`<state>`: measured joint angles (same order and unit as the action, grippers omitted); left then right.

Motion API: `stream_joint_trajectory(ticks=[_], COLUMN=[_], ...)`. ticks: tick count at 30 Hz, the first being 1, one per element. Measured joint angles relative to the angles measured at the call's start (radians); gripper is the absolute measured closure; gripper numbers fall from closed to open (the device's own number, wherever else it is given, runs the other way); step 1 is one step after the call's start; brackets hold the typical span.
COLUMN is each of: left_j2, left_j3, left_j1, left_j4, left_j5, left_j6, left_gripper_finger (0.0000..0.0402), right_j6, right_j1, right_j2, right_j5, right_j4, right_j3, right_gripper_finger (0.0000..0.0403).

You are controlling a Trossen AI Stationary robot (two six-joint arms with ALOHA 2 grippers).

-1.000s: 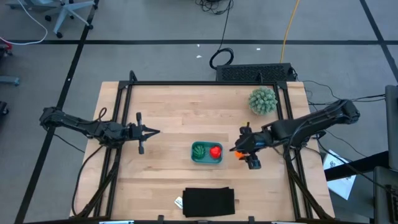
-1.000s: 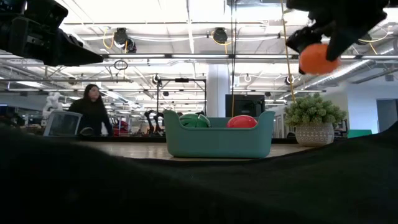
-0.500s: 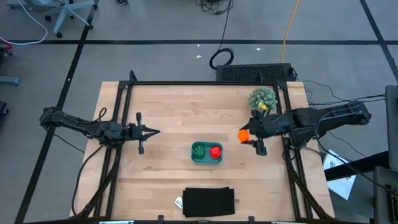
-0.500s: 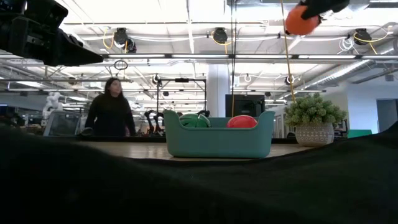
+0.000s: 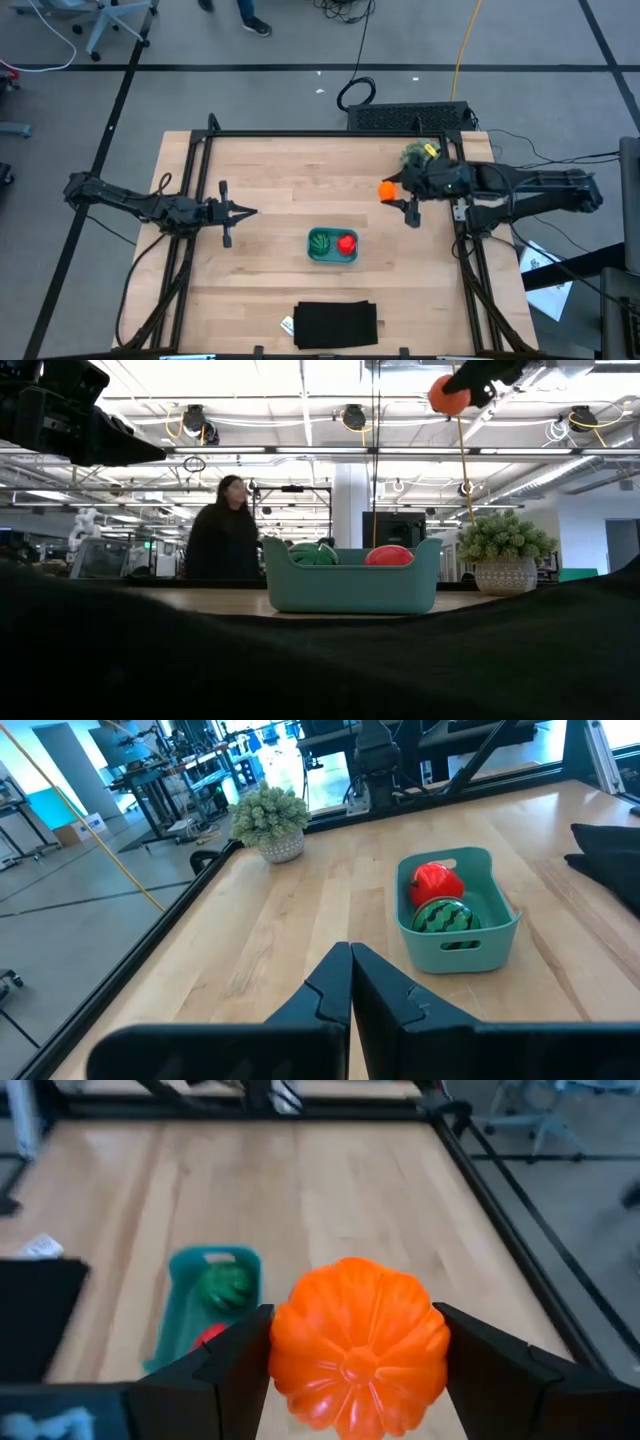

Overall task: Pick and placing Produce into tupperware
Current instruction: Put the orange pumpkin into the blue bin

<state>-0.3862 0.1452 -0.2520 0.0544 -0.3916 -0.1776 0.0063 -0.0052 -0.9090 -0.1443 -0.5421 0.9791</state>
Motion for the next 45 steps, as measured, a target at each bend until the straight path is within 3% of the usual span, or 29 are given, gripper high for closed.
stream_joint_trajectory(ticks=[14,33,37,45], left_j2=[0.000,0.000,0.000,0.000], left_j3=[0.000,0.000,0.000,0.000], left_j1=[0.000,0.000,0.000,0.000], left_j4=[-0.001,-0.008,-0.011,-0.024], left_j5=[0.000,0.000,0.000,0.000], left_j6=[-0.003,-0.003,-0.003,-0.002], left_gripper_finger=[0.0387,0.0387,0.0387,0.0387], right_j6=[-0.034,-0.074,-0.076,-0.170], right_j1=[-0.036,-0.043,-0.043,-0.034], right_j2=[-0.185,-0.479,-0.522,-0.641], right_j5=[0.203,0.380,0.434,0.431], right_j4=[0.303,0.274,0.268,0.208], right_j3=[0.000,0.251,0.264,0.264], right_gripper_finger=[0.0163,0.0163,0.0163,0.0163])
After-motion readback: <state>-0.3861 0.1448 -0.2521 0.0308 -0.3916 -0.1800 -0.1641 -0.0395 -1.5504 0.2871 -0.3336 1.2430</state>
